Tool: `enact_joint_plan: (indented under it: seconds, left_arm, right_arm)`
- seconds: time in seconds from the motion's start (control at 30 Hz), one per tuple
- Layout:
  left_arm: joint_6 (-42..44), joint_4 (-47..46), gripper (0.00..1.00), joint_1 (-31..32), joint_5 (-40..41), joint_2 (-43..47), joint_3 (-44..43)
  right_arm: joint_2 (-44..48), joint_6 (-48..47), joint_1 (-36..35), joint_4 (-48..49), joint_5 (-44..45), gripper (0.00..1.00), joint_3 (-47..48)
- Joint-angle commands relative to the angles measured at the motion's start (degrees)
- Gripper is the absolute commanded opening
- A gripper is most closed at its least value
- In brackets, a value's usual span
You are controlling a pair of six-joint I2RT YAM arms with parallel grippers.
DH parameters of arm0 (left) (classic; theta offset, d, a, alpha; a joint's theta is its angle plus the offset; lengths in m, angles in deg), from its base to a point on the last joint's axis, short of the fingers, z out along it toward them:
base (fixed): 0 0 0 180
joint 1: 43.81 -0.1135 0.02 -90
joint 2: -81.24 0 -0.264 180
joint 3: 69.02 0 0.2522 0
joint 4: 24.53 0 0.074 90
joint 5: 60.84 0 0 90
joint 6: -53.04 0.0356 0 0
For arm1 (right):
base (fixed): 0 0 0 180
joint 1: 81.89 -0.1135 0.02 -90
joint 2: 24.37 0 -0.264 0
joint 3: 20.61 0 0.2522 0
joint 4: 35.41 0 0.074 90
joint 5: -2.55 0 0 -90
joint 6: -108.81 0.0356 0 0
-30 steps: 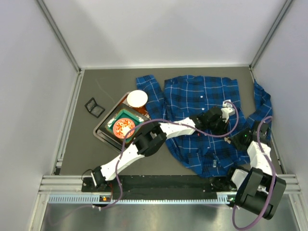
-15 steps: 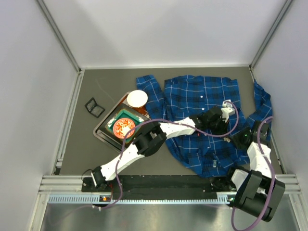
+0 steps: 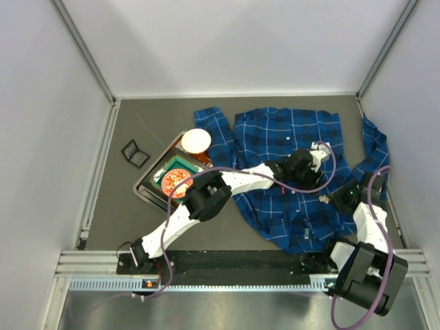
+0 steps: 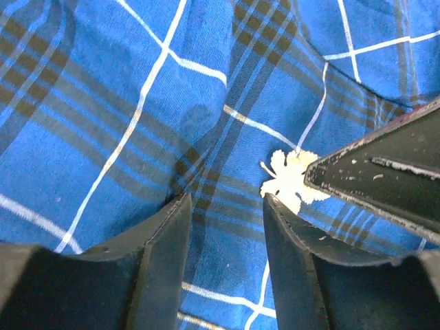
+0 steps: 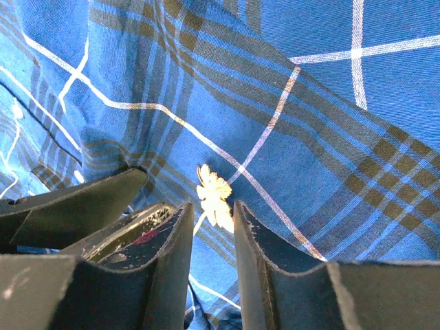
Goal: Remove the brooch from the garment
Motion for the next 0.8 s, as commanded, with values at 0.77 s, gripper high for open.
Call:
enact_joint_plan:
  seconds: [0.77]
  left_arm:
    - [2.6,-7.9,0.24,0.7,-11.8,4.8,6.6]
  right_arm:
    - [-2.3,-7.0,0.4,4.3,-1.5,0.31,2.7]
